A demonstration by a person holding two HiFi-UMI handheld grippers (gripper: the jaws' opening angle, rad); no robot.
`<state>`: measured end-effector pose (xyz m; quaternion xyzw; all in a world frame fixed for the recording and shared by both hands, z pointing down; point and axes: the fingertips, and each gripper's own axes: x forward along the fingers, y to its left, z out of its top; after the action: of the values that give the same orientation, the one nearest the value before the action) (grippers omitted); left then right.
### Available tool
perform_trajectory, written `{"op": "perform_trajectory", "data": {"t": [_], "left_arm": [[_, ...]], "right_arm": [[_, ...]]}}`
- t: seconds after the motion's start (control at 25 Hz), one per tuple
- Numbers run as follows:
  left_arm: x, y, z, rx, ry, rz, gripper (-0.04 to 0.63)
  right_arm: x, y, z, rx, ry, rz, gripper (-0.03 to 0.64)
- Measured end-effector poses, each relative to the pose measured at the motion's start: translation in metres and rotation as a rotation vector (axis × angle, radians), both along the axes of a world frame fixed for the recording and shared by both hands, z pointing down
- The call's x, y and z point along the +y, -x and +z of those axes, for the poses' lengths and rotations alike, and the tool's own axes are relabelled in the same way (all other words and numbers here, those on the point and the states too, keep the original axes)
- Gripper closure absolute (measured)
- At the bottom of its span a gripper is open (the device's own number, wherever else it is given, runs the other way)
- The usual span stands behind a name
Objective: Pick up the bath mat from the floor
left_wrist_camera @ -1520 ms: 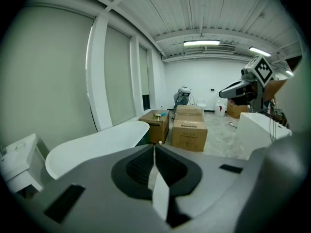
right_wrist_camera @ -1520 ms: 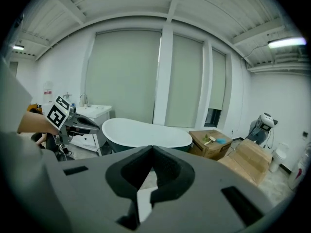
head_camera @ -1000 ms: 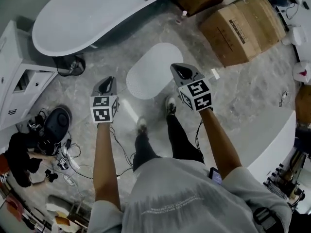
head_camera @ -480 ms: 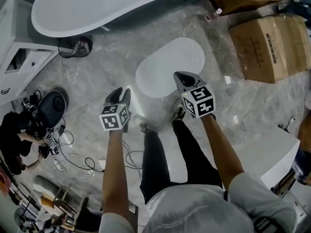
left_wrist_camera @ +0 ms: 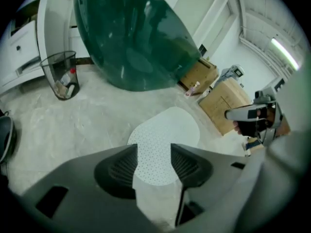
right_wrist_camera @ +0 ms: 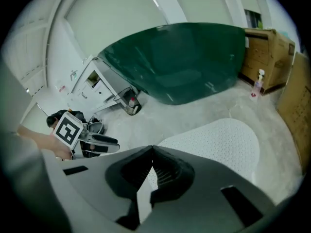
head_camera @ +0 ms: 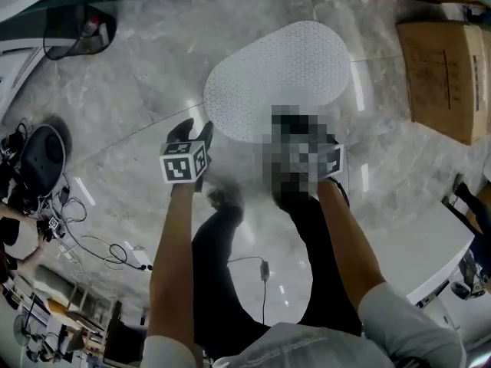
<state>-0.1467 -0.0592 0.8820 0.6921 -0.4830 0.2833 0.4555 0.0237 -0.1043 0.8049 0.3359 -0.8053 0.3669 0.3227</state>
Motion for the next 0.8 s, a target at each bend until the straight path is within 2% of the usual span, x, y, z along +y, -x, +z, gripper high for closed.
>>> {"op": "perform_trajectory", "data": {"t": [0.12,0.24,0.44,0.72,0.8], "left_arm": [[0.005,0.002,0.066,0.008,0.053,-0.011,0.369],[0.001,0.003,0.116,0.014,0.088,-0.027,0.354],[-0.027,0.005,0.184,-0.003,0.074,-0.029,0.344],[-0.042,0.001,0.246,-0.100,0.108,-0.015,0.308],[-0.040,0.001,0.257,-0.108,0.115,-0.009,0.302]], "right_arm": [[-0.002,-0.005,0.047,0.017,0.007,0.024,0.601],[-0.008,-0.009,0.071,0.018,0.000,0.036,0.601],[-0.038,-0.004,0.091,0.028,-0.013,-0.008,0.601],[-0.056,-0.016,0.135,0.109,0.016,-0.095,0.601],[-0.054,-0.018,0.143,0.117,0.029,-0.110,0.601]]}}
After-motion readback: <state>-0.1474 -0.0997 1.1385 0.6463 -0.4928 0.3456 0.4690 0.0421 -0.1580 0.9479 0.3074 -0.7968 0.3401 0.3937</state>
